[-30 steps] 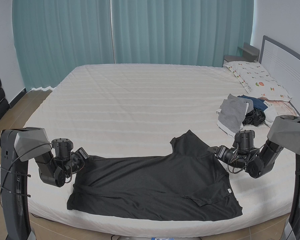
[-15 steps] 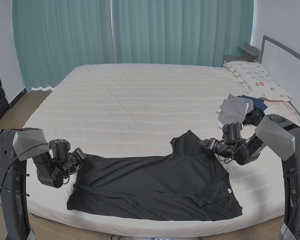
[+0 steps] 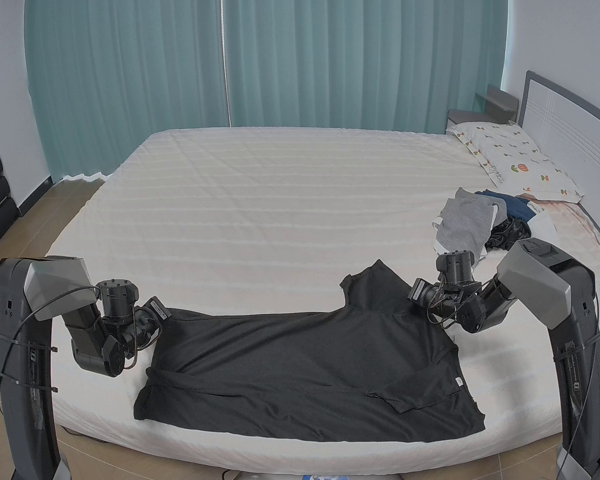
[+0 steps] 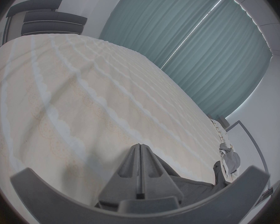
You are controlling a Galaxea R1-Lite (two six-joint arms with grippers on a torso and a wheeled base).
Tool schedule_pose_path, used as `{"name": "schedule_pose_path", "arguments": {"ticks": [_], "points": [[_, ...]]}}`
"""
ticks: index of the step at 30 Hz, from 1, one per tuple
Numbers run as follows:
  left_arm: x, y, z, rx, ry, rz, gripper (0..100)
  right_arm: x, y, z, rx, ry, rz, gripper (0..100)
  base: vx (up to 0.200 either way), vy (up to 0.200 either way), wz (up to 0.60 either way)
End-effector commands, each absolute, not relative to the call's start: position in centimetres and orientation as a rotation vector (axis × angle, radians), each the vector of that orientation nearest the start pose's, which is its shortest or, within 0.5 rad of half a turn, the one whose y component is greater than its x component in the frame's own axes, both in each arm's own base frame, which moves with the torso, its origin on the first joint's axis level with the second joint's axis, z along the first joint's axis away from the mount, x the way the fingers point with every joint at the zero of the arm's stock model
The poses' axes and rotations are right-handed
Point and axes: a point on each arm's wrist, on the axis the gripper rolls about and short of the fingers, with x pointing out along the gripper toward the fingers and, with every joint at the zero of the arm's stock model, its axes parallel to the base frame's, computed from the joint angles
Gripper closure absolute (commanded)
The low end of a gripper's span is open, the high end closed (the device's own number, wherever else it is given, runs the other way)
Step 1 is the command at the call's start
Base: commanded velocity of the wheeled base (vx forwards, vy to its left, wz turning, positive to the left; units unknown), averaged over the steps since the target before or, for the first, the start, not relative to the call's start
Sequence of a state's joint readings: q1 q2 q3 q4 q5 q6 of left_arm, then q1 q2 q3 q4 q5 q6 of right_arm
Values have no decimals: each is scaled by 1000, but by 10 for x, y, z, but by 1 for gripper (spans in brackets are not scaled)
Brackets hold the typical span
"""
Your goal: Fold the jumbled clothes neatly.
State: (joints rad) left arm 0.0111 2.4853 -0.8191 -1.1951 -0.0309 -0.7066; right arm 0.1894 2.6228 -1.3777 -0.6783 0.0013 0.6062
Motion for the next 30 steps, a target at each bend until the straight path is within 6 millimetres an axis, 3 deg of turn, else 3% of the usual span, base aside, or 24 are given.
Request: {"name": "schedule_pose_path", "arguments": {"ticks": [1, 4, 11, 15, 22, 30], "points": [[387, 5, -42, -704, 453, 149, 100, 464, 88, -41, 569, 586, -2, 100, 0, 0, 0], [388, 5, -40, -705, 447, 147, 100, 454, 86, -32, 678, 562, -11, 100, 0, 0, 0], [389, 6, -30, -732, 419, 148, 100, 441, 75, -35, 802, 492, 6, 100, 0, 0, 0], [389, 9, -25, -741, 403, 150, 100, 434, 71, -35, 817, 471, 36, 100, 0, 0, 0], [390, 14, -23, -745, 394, 153, 100, 424, 67, -9, 834, 381, 115, 100, 0, 0, 0], [392, 18, -16, -751, 369, 150, 100, 430, 67, -3, 832, 342, 134, 100, 0, 0, 0]]}}
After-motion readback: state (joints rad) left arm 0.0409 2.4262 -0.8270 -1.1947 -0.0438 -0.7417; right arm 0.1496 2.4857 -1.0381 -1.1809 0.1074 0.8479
